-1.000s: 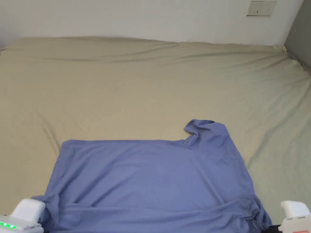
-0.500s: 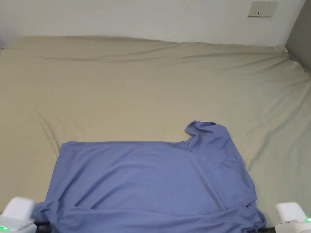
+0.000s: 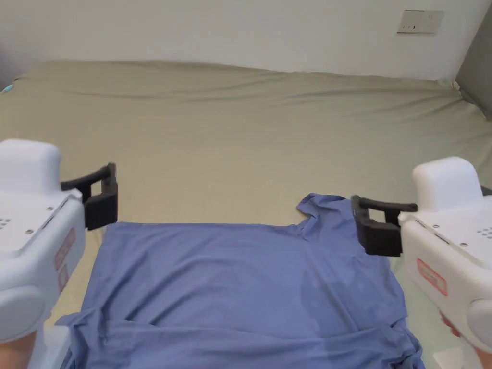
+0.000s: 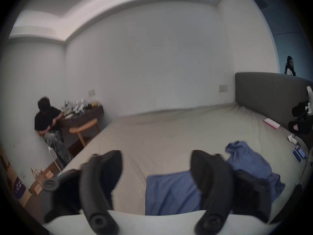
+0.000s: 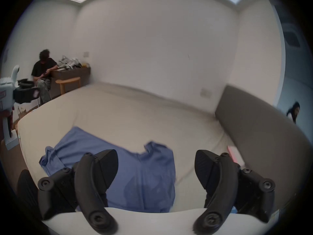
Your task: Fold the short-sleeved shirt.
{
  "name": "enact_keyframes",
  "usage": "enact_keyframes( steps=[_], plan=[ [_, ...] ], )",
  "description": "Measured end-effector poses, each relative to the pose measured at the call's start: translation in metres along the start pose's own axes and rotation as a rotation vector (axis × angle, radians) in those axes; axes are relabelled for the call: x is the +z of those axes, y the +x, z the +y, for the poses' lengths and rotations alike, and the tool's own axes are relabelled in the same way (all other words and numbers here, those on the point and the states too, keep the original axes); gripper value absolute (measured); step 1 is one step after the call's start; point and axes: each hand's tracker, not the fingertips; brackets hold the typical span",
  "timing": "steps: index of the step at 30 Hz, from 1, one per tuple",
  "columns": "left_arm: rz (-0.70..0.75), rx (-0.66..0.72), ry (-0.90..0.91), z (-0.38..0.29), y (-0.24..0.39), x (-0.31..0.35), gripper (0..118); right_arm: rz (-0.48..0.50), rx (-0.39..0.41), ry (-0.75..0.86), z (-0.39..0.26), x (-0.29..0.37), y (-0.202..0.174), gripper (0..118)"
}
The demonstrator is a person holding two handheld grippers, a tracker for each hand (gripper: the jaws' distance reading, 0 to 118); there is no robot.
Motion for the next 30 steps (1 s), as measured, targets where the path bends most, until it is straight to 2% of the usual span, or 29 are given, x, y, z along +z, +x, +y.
enact_keyframes(
  steps=[2, 3, 4, 5, 7, 9, 15, 17, 21, 24, 25, 26, 27, 28, 29, 30],
  plan=[
    [0.017, -0.022, 0.048, 0.008, 0.016, 0.004, 53, -0.022, 0.026, 0.061, 0.009, 0.005, -0.016, 77],
    [0.009, -0.021, 0.067, 0.007, 0.020, 0.003, 42, -0.026, 0.031, 0.083, 0.012, 0.005, -0.023, 60],
    [0.004, -0.018, 0.083, 0.009, 0.027, 0.005, 27, -0.026, 0.025, 0.104, 0.013, 0.003, -0.029, 32],
    [-0.005, -0.018, 0.093, 0.010, 0.033, 0.006, 18, -0.038, 0.018, 0.116, 0.014, 0.002, -0.034, 14],
    [-0.009, -0.034, 0.109, 0.009, 0.045, 0.004, 0, -0.006, -0.016, 0.112, 0.015, -0.002, -0.040, 4],
    [-0.020, -0.061, 0.106, 0.007, 0.055, -0.001, 0, 0.012, -0.033, 0.101, 0.014, -0.012, -0.043, 2],
    [-0.080, -0.077, 0.052, -0.015, 0.063, -0.023, 0, 0.011, -0.016, 0.070, -0.001, -0.036, -0.049, 2],
    [-0.130, -0.055, -0.019, -0.030, 0.056, -0.039, 0, 0.010, -0.018, 0.054, -0.011, -0.045, -0.047, 2],
    [-0.112, -0.078, -0.210, -0.090, 0.038, -0.095, 0, 0.021, -0.050, -0.016, -0.035, -0.068, -0.038, 2],
    [-0.137, -0.046, -0.430, -0.140, 0.009, -0.142, 0, 0.020, -0.064, -0.075, -0.053, -0.086, -0.027, 2],
    [-0.106, -0.056, -0.487, -0.155, 0.001, -0.160, 1, 0.016, -0.067, -0.089, -0.058, -0.092, -0.022, 2],
    [-0.072, -0.076, -0.524, -0.169, -0.007, -0.178, 23, 0.010, -0.067, -0.104, -0.063, -0.098, -0.018, 2],
    [-0.058, -0.076, -0.547, -0.178, -0.015, -0.193, 62, 0.003, -0.065, -0.118, -0.067, -0.104, -0.014, 2],
    [-0.030, -0.068, -0.576, -0.184, -0.025, -0.212, 87, -0.006, -0.063, -0.131, -0.071, -0.107, -0.010, 2],
    [-0.025, -0.026, -0.606, -0.185, -0.036, -0.231, 99, -0.009, -0.065, -0.142, -0.074, -0.111, -0.005, 2],
    [-0.015, 0.006, -0.603, -0.187, -0.046, -0.249, 99, -0.015, -0.066, -0.155, -0.078, -0.116, 0.000, 2]
  ],
)
